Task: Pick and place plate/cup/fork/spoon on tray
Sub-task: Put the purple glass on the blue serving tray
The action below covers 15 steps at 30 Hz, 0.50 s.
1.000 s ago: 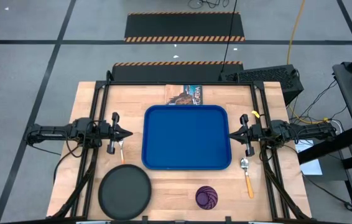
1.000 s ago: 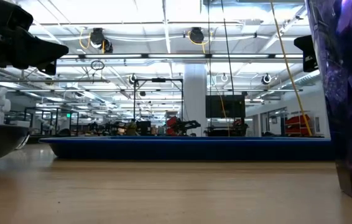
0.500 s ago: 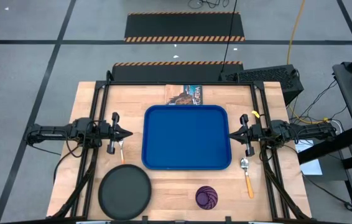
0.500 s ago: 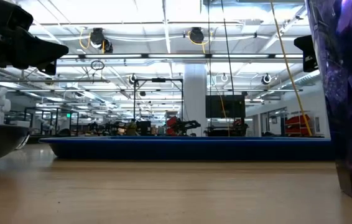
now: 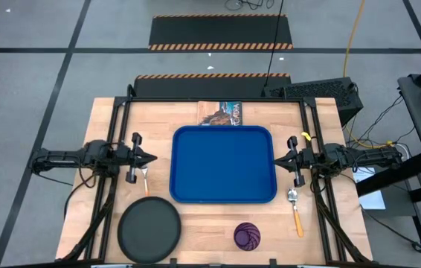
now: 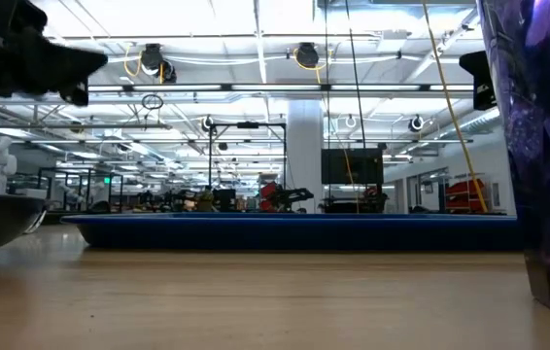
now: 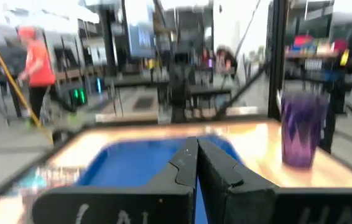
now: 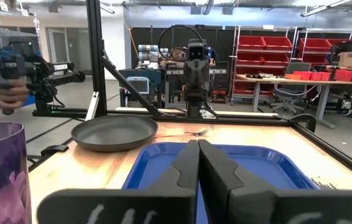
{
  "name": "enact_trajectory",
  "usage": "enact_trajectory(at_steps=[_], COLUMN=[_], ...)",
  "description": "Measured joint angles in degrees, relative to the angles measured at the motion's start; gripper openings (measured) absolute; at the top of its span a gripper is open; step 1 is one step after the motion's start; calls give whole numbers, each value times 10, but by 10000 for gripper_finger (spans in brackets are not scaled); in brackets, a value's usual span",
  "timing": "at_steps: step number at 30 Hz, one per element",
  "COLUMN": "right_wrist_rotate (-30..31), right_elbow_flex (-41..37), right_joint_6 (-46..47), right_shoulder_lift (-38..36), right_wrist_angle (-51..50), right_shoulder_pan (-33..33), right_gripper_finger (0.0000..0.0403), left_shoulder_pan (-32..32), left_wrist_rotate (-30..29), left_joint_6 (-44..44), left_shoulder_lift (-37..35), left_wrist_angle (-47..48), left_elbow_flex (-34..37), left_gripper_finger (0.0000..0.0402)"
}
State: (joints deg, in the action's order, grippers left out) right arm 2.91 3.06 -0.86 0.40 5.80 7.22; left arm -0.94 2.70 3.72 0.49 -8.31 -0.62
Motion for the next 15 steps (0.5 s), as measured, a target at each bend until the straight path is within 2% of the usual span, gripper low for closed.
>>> enact_trajectory(at_steps=[7,15], right_wrist_rotate=[0,2], right_elbow_flex=[0,0], right_joint_6=[15,32], right_shoulder_lift=[0,0], right_wrist_angle=[0,0], right_shoulder_pan=[0,0], right_gripper_finger=[0,0], left_shoulder_pan=[0,0], left_wrist_rotate=[0,3], left_joint_6=[0,-13], left_shoulder_lift=[0,0], left_wrist_angle=[-130,-167], left_elbow_flex=[0,-6], left_gripper_finger=[10,10])
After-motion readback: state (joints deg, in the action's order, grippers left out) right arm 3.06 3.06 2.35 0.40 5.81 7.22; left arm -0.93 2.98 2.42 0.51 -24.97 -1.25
